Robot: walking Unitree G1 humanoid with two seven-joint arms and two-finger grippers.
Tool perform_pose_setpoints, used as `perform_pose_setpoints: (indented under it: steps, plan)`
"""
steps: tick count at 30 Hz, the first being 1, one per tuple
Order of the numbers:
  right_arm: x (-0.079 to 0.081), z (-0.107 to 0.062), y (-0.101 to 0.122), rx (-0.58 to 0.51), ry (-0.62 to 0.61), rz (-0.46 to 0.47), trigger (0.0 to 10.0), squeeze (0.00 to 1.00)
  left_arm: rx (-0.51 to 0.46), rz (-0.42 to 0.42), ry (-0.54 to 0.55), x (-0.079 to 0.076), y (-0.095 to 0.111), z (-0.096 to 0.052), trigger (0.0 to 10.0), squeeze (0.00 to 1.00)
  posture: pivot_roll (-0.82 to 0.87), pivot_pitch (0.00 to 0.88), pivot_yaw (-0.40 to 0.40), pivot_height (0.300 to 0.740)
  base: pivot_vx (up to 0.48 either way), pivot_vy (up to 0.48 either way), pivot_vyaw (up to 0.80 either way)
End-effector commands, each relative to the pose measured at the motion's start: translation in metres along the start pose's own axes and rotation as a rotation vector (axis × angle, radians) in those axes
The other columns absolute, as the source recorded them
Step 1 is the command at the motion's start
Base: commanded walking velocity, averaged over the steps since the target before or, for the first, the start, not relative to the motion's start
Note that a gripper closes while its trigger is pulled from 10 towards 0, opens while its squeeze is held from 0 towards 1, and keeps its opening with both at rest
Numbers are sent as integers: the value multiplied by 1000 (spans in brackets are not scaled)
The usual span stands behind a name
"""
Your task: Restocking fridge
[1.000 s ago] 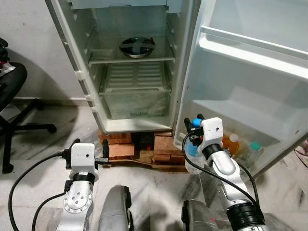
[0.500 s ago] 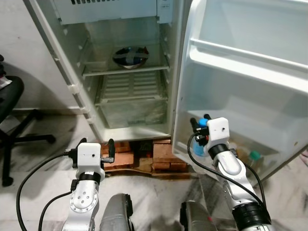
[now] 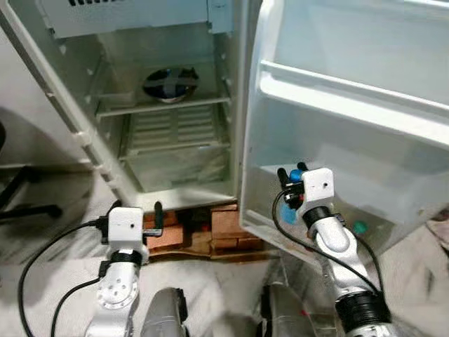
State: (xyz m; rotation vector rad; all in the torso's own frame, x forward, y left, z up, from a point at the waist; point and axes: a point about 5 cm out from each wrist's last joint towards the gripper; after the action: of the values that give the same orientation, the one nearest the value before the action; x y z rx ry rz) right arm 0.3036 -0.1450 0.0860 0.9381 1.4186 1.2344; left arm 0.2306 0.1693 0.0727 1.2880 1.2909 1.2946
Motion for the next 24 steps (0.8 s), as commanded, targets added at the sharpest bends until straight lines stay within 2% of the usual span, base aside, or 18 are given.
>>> perform_pose_setpoints:
  steps: [1,12,24]
  plan:
    - [4,2,5,-23,14,-1,10000,0,2,3,-2,1,0,-1,10000,0,-35,97,37,642,281,0,0]
    - [4,2,4,-21,19,-7,10000,0,12,5,-10,-1,-2,-1,10000,0,-39,94,35,642,300,0,0]
    - [4,1,3,-17,29,-5,10000,0,29,15,-10,-4,-5,-2,10000,0,-39,96,32,642,0,0,0]
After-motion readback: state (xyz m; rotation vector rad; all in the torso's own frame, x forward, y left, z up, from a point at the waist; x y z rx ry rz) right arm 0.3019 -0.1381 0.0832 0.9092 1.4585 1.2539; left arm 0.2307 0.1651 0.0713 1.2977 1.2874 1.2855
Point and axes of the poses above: a point about 5 cm out from each wrist's last joint towards the gripper, its own z axis pointing out of the wrist towards the gripper, its own y axis along the axis of the wrist's last joint, x = y × z, and after that the axes turned 4 degrees about -z, right-handed
